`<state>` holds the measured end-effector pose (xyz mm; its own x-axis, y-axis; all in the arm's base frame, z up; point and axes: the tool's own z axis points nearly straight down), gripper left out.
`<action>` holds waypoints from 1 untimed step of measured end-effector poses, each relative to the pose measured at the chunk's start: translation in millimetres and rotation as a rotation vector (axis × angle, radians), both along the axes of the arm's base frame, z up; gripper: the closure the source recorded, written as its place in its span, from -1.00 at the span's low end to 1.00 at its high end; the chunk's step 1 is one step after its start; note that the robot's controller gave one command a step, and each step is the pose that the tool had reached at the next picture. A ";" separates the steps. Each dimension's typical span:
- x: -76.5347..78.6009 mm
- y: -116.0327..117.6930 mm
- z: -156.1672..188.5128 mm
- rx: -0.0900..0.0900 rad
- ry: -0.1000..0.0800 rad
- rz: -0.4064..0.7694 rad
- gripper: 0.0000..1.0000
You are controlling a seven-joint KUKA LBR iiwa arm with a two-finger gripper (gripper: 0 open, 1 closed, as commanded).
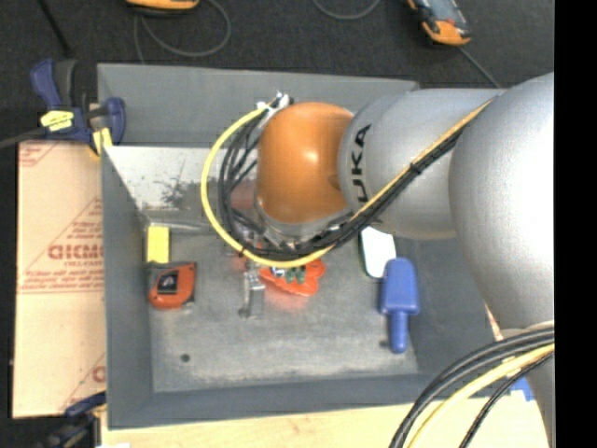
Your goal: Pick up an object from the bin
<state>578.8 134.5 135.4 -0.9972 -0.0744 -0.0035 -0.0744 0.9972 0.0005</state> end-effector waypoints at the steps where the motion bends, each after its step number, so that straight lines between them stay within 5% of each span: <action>1: 20.7 -51.6 25.6 -0.002 0.006 -0.004 -1.00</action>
Offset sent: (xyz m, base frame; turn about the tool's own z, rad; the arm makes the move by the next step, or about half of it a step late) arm -0.0248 -0.0732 -0.0309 -0.1970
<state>599.6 82.9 161.0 -0.9975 -0.0708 0.0023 -0.0708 0.9975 -0.0007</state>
